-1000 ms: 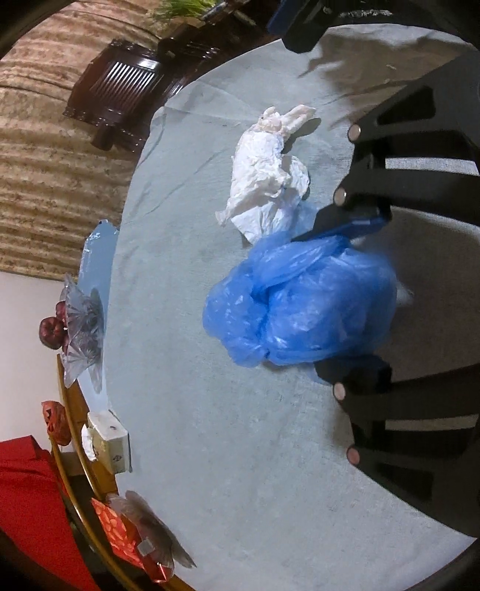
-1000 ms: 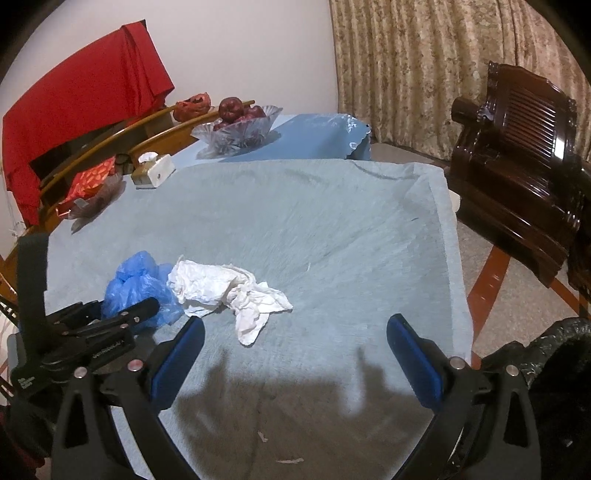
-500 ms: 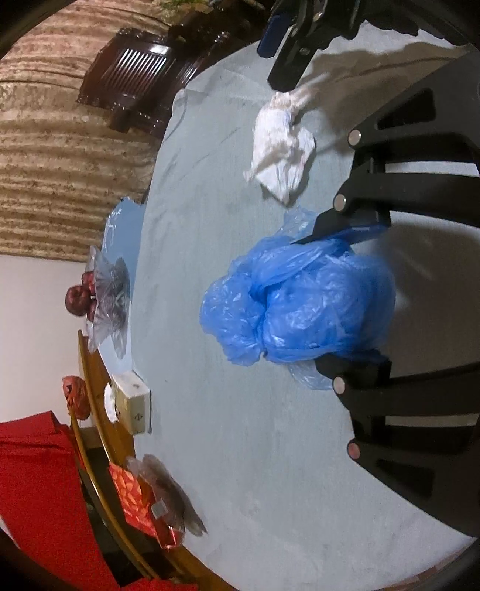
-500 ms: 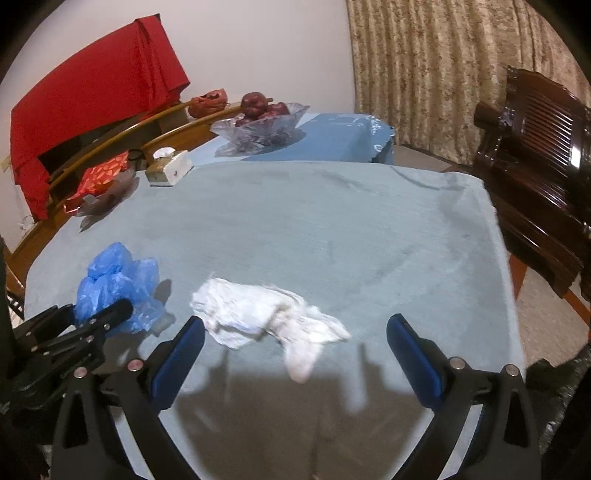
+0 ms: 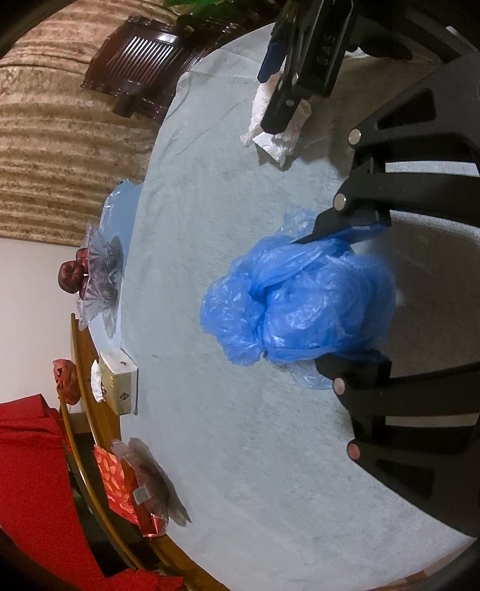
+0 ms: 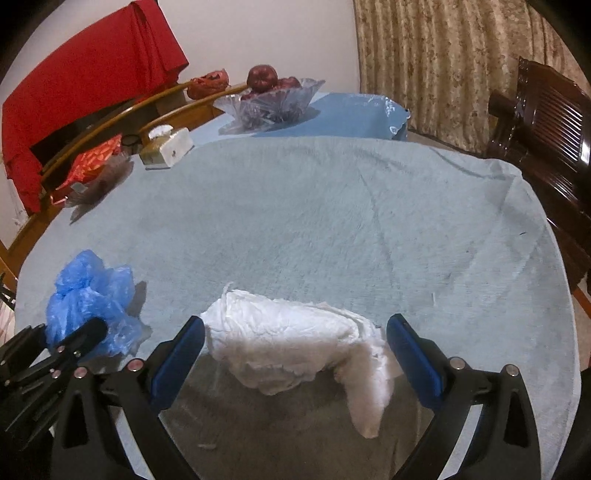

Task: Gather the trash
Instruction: 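Grasp the blue plastic bag with the left gripper while the right grasps the white cloth, then lift the blue bag and white cloth and carry both over the bin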

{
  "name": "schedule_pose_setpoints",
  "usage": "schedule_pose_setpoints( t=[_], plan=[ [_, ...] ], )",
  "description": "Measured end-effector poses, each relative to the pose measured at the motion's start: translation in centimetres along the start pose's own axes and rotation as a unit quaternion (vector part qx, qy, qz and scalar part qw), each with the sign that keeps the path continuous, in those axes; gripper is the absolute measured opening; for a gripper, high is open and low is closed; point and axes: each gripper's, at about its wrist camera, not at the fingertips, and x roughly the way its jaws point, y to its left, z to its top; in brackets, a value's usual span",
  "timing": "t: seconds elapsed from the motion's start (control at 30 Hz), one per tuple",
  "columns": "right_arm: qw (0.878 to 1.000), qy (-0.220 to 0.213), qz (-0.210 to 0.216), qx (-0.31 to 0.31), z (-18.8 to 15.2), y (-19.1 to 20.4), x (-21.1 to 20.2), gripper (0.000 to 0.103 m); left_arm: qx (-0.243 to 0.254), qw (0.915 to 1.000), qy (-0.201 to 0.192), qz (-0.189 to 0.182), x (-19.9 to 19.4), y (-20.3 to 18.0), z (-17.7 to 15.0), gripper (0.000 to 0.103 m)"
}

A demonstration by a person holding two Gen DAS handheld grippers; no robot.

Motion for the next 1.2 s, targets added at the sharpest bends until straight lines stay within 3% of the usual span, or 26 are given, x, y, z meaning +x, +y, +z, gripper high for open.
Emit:
schedule_pose_setpoints(
  t=[0.1, 0.17, 0.27, 0.43, 0.77, 1.2],
  plan=[
    [1.000, 0.010, -0.006, 0.002, -0.2, -0.2, 0.4, 0.082, -0.001, 1.0000, 0.003, -0.001, 0.1, 0.0, -0.2, 0.044],
    [1.000, 0.010, -0.013, 0.003, -0.3, -0.3, 0.3, 0.066, -0.001, 1.0000, 0.004, -0.003, 0.1, -0.1, -0.2, 0.045],
    [1.000, 0.012, -0.015, -0.004, -0.4, -0.5, 0.1, 0.049, 0.000, 1.0000, 0.006, -0.004, 0.1, -0.2, -0.3, 0.045],
    [1.000, 0.012, -0.003, -0.006, -0.7, -0.4, -0.8, 0.030, 0.005, 1.0000, 0.002, -0.006, -0.5, -0.8, -0.2, 0.045],
    [0.999, -0.012, 0.030, -0.002, -0.9, -1.0, -4.8, 0.027, 0.021, 0.9994, -0.014, -0.021, -2.8, -3.1, 0.5, 0.045],
    [0.997, -0.063, 0.028, 0.019, -0.9, -3.2, -12.3, 0.027, 0.040, 0.9965, -0.048, -0.055, -7.4, -7.3, 1.2, 0.045]
  ],
)
